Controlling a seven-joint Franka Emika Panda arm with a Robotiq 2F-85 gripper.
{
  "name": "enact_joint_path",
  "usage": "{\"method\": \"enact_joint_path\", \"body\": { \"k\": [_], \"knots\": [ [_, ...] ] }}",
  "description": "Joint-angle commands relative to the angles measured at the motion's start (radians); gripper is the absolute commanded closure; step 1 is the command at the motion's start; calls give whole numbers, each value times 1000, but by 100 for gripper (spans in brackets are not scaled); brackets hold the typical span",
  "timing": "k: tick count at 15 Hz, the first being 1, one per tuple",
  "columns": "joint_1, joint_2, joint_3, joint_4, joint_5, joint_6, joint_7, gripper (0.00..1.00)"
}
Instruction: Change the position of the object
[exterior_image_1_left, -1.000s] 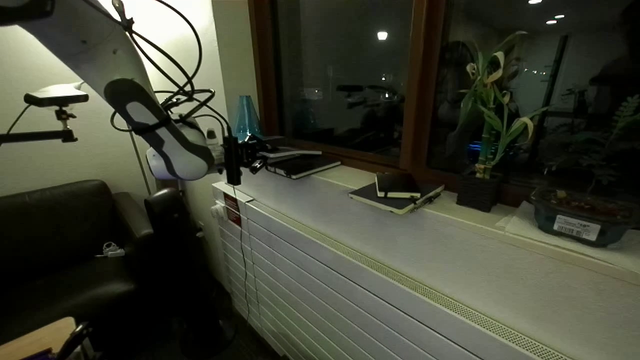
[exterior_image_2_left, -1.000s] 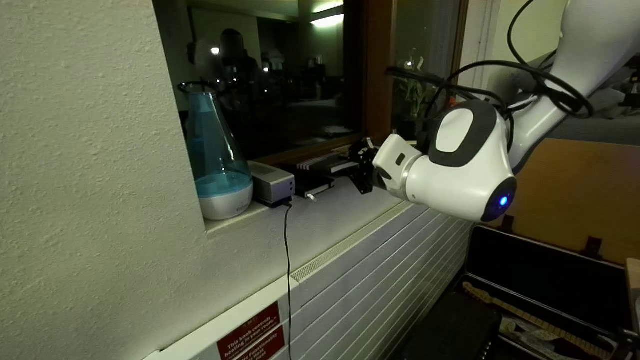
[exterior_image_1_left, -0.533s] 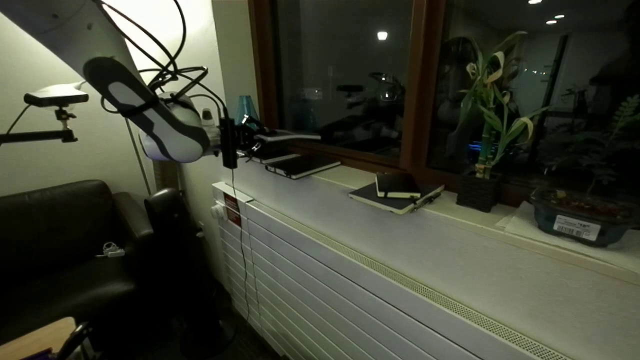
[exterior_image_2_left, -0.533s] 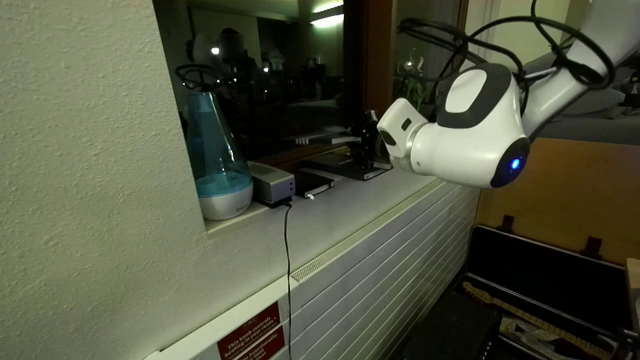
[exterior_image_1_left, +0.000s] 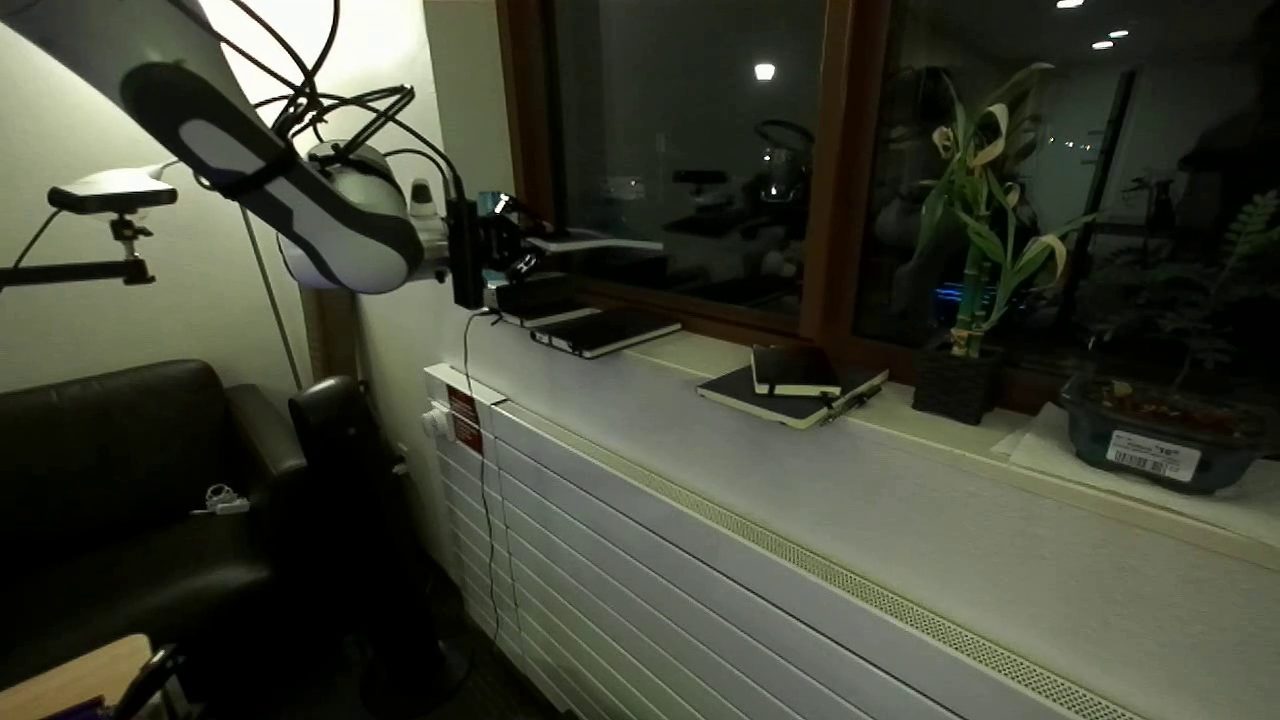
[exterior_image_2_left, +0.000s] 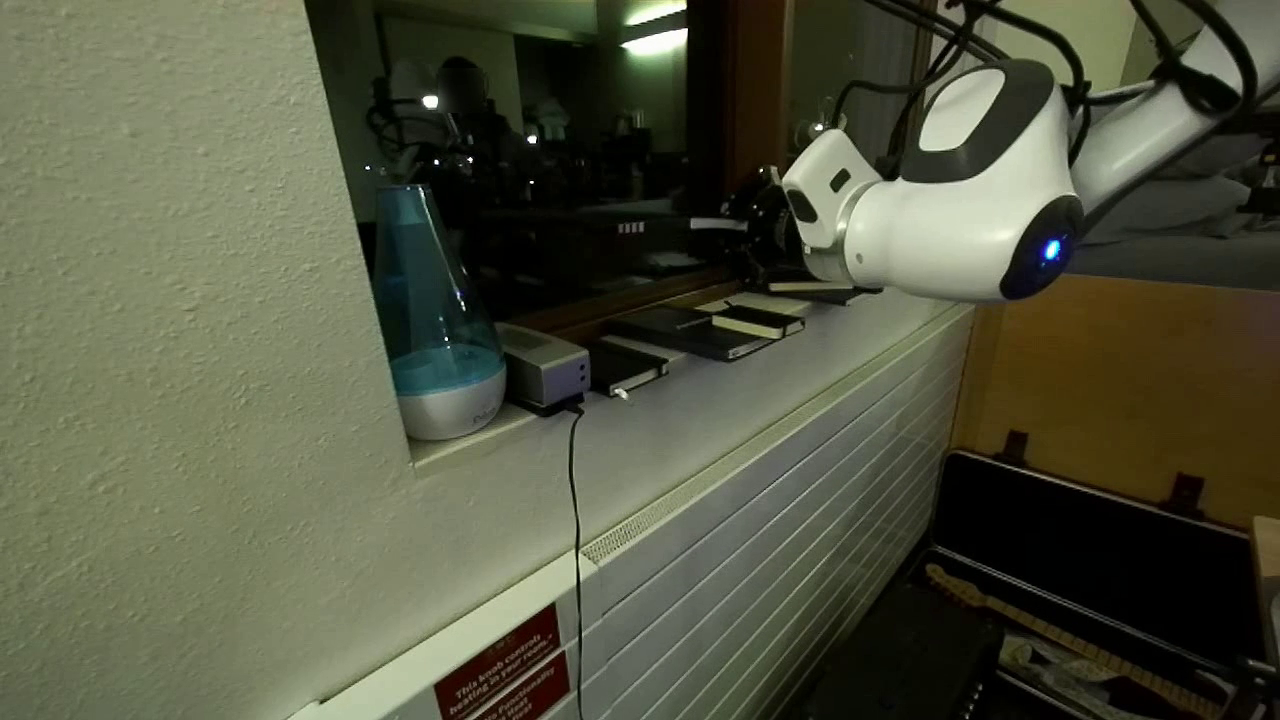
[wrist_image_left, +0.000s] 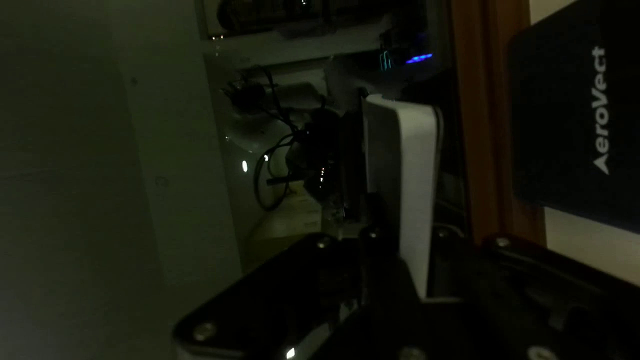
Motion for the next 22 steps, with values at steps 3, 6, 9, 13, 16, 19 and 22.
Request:
{"method": "enact_joint_path", "body": {
  "k": [3,6,9,13,16,19,22],
  "knots": [
    [-29,-92,-42,-69,-20,31,8,97],
    [-43,-112,-68,-88,-79,51,17,97],
    [-56,-125,-94,-94,-156,94,26,97],
    [-69,-138,-123,-79,-241,163,62,97],
    [-76,-146,-145,-83,-296,185,111,97],
    [-85,-161,-166,-107,-350,187,174,97],
    [-99,-192,-190,-137,-374,211,218,97]
  ]
}}
